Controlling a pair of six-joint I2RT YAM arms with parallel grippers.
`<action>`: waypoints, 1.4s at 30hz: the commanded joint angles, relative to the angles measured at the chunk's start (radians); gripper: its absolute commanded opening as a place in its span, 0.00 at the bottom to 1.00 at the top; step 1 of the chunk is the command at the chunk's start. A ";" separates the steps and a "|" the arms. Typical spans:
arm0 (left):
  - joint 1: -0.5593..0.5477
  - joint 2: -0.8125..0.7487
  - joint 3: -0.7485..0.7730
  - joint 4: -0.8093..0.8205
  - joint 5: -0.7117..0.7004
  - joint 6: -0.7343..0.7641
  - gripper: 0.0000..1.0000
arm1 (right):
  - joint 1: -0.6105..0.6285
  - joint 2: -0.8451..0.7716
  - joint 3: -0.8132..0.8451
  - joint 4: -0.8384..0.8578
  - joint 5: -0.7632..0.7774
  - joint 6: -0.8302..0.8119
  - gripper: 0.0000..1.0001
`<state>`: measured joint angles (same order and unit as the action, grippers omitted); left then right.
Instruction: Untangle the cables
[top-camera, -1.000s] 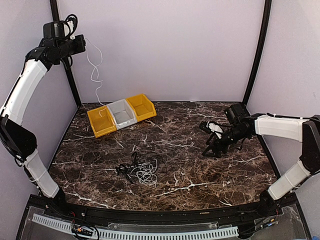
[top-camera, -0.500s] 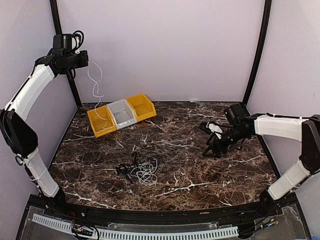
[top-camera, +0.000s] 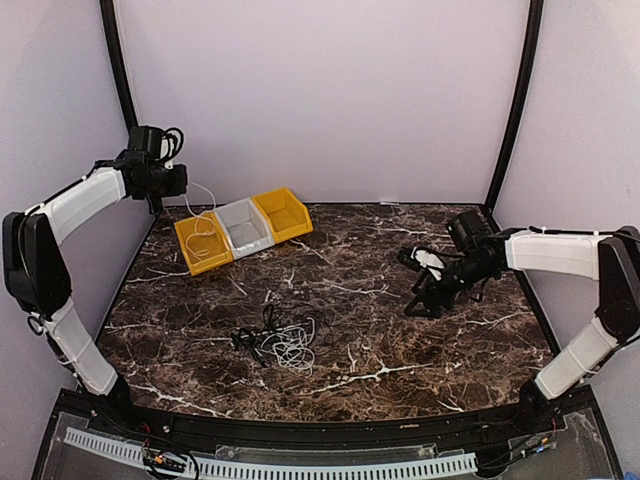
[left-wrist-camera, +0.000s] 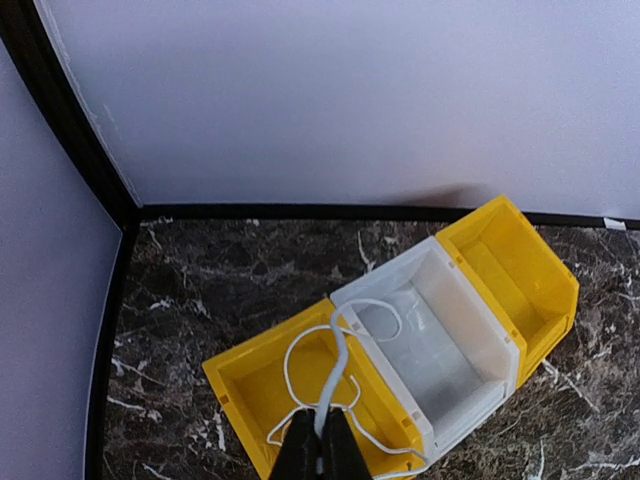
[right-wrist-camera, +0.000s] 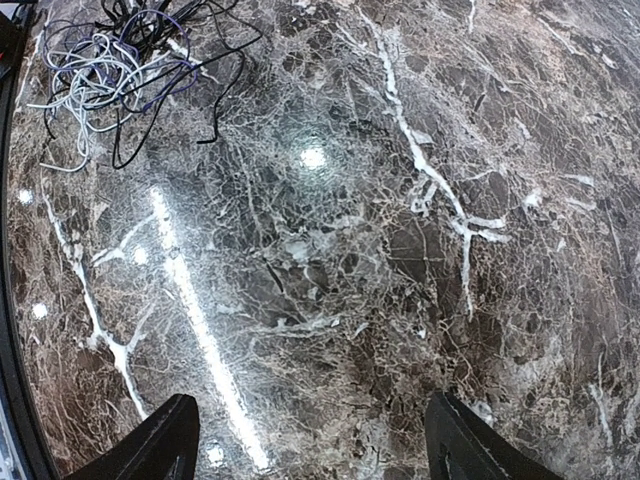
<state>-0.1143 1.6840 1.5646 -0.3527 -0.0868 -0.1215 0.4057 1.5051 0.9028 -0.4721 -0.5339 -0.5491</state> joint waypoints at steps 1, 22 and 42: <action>0.003 -0.093 -0.149 0.095 0.026 -0.020 0.00 | 0.002 0.015 0.016 0.001 0.005 -0.014 0.79; 0.006 -0.112 -0.169 -0.042 -0.254 -0.033 0.00 | 0.009 0.032 0.025 -0.004 0.026 -0.016 0.79; -0.016 0.204 -0.137 0.167 0.019 -0.100 0.00 | 0.008 -0.060 -0.019 0.025 0.099 -0.020 0.79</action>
<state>-0.1211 1.8687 1.3926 -0.2405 -0.1322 -0.2016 0.4122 1.4498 0.8940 -0.4671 -0.4526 -0.5674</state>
